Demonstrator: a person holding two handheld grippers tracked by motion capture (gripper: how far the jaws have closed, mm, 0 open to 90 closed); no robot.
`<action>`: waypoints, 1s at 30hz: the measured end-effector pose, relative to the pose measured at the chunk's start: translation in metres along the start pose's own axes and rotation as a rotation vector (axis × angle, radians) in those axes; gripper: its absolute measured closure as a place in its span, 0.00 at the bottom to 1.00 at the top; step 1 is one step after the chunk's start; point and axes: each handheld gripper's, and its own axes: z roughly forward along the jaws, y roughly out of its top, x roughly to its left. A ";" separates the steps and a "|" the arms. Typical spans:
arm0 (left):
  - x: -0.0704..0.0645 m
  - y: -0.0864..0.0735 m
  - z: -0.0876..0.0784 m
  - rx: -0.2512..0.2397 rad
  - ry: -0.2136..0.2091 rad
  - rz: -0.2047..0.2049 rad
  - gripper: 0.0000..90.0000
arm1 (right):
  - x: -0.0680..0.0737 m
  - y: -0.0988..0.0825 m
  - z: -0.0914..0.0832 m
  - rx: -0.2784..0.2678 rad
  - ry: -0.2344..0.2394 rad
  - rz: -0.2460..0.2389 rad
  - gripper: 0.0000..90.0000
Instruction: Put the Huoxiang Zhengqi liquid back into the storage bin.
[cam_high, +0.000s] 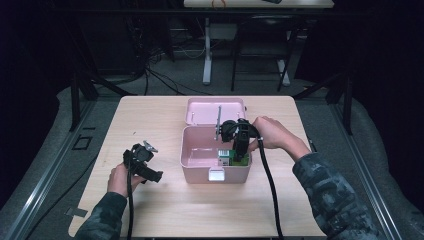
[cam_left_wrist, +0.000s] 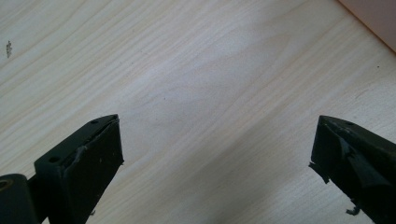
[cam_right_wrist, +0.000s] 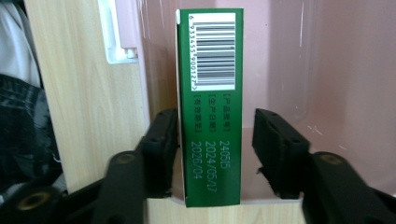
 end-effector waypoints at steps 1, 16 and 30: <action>0.000 0.000 0.000 0.001 0.001 0.000 0.02 | 0.000 -0.002 -0.001 -0.008 0.001 0.008 0.51; 0.001 0.000 -0.001 -0.007 -0.031 -0.032 0.02 | -0.001 -0.031 -0.025 -0.179 -0.027 0.118 0.20; 0.000 0.005 -0.005 -0.020 -0.069 -0.056 0.00 | -0.004 -0.080 -0.043 -0.356 -0.128 0.302 0.02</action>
